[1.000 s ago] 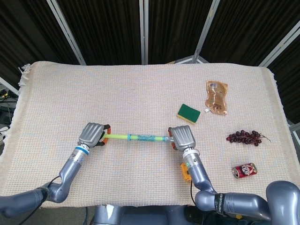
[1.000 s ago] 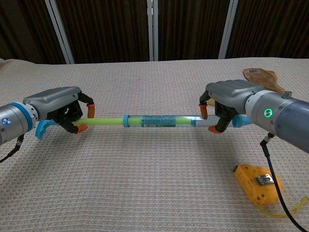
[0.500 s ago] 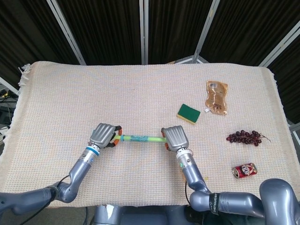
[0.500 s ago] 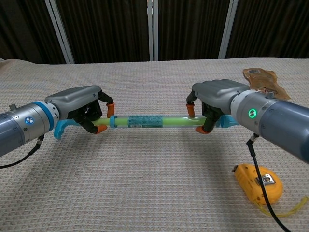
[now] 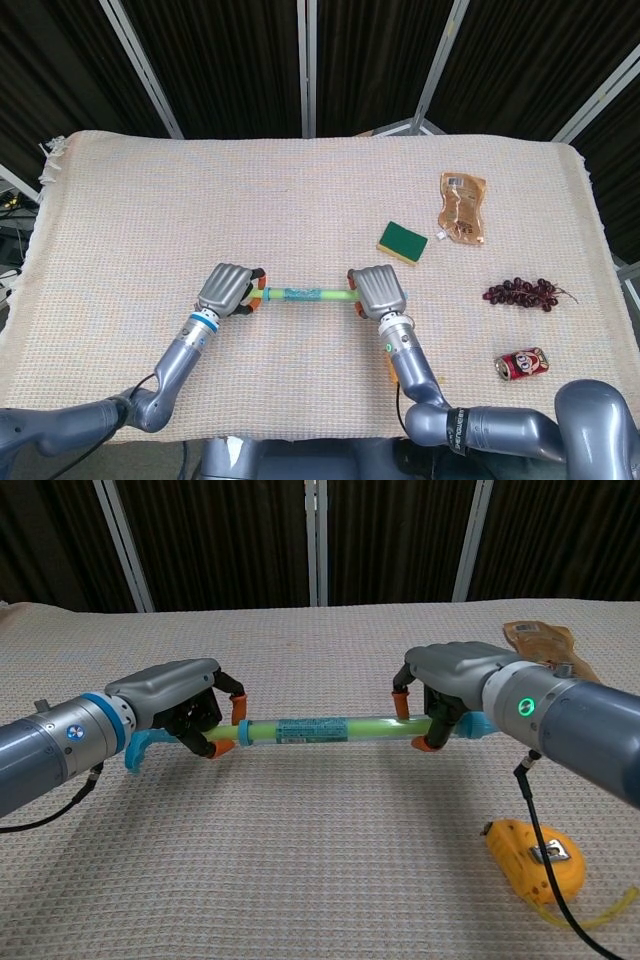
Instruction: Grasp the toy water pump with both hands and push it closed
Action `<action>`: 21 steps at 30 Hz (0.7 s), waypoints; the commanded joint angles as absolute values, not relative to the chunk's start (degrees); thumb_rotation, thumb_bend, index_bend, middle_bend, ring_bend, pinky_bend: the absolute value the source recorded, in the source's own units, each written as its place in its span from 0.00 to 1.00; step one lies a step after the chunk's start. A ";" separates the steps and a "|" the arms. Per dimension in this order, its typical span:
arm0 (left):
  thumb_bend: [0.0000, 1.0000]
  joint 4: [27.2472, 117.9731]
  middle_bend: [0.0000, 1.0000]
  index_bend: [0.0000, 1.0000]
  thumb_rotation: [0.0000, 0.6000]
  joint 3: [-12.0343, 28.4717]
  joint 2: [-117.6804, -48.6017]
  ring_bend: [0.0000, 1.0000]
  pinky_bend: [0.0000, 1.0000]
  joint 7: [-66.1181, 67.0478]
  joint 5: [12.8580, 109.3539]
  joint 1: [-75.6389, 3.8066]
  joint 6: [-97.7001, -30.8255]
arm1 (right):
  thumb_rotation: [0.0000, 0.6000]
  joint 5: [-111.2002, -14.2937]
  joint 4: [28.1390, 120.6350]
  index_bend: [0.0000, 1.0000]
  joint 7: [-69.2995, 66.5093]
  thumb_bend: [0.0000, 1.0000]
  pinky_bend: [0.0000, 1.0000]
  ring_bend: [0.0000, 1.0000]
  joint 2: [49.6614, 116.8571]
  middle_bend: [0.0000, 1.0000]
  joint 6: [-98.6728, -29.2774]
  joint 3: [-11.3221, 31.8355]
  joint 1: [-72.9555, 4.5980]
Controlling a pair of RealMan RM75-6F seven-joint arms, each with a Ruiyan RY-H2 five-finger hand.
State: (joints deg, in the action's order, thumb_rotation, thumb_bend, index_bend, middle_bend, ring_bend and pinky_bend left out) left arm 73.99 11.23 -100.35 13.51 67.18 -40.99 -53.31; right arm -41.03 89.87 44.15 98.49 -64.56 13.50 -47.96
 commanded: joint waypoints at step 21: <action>0.36 83.83 0.48 0.00 1.00 9.79 -84.64 0.56 0.70 5.17 74.07 -31.45 -67.77 | 1.00 -60.26 101.32 0.00 26.48 0.00 0.95 0.93 77.73 0.81 -72.09 6.86 -35.14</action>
